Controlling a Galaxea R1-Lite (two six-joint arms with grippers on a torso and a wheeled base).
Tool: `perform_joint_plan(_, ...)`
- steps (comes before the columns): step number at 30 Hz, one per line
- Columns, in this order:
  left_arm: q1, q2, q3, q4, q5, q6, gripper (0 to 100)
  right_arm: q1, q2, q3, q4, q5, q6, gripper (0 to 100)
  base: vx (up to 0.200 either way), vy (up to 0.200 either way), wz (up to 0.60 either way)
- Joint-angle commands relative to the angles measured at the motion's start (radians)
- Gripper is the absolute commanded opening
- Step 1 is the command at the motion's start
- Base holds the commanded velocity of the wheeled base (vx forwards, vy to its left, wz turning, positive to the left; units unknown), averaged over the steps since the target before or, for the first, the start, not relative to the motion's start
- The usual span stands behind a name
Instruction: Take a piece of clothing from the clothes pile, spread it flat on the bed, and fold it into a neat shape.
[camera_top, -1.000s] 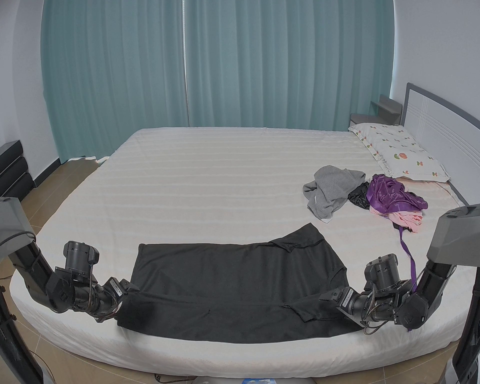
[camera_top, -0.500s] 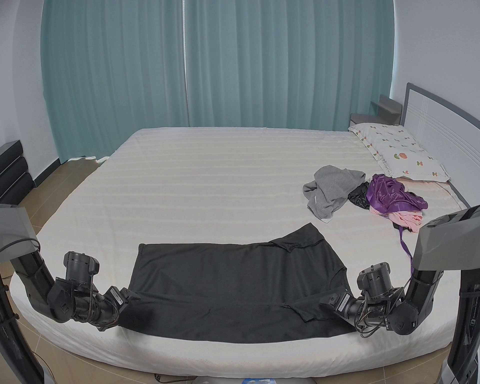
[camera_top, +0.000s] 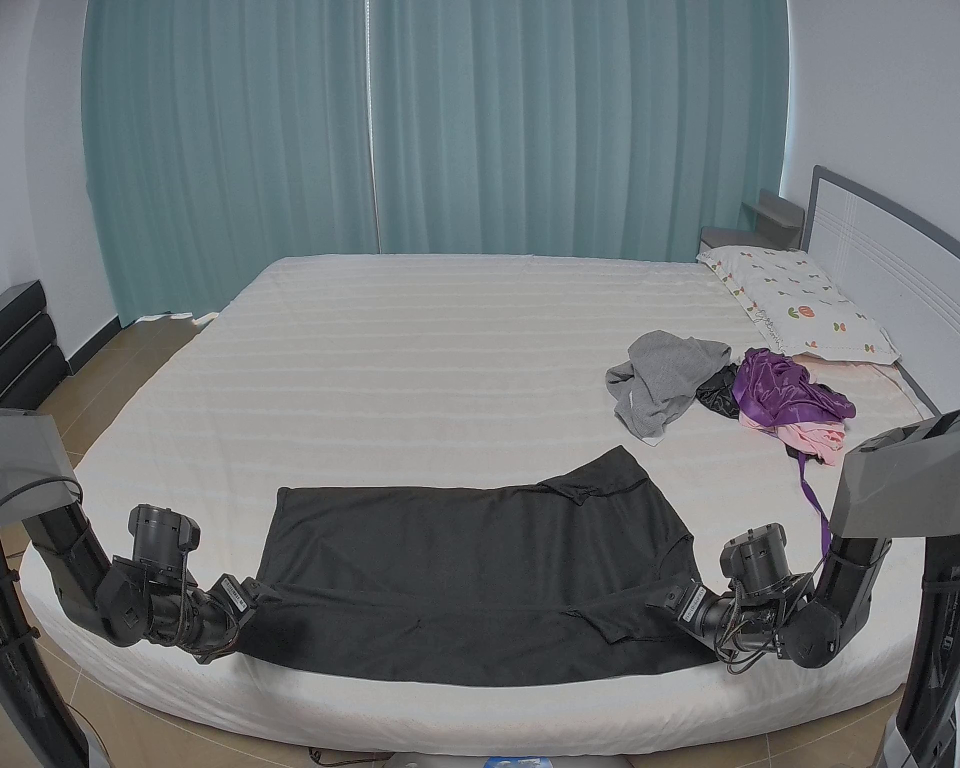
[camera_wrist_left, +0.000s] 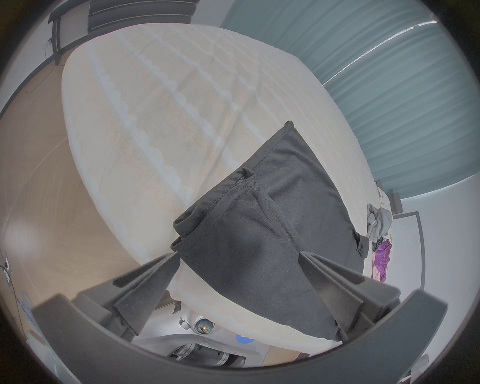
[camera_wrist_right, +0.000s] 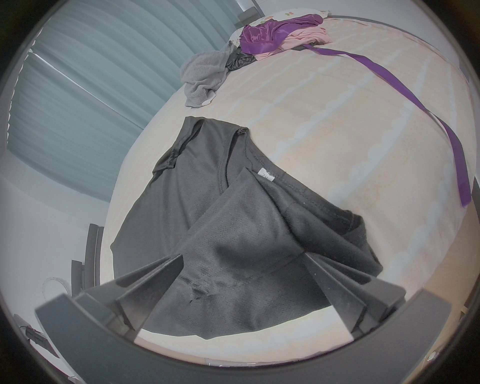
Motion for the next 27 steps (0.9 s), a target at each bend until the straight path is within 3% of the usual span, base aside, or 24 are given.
perform_joint_plan(1,-0.001,0.003,0.0,-0.001,0.002,0.0,100,-0.012,0.041,-0.031,-0.001,0.0,-0.007,100,0.0,0.0,0.0)
perform_joint_plan(2,-0.001,0.003,0.0,-0.001,0.001,0.0,100,-0.013,0.053,-0.045,-0.001,0.0,-0.009,100,0.0,0.0,0.0)
perform_joint_plan(3,-0.001,0.003,0.0,-0.001,0.002,0.0,100,-0.013,0.058,-0.05,-0.001,-0.001,-0.01,0,0.0,0.0,0.0)
perform_joint_plan(26,-0.001,0.005,0.004,-0.002,0.004,0.001,100,-0.055,-0.03,0.015,-0.003,0.014,-0.007,0,0.0,0.0,0.0)
perform_joint_plan(27,-0.001,0.006,0.004,-0.002,0.006,0.001,100,-0.056,-0.036,0.016,-0.003,0.015,-0.006,100,0.0,0.0,0.0)
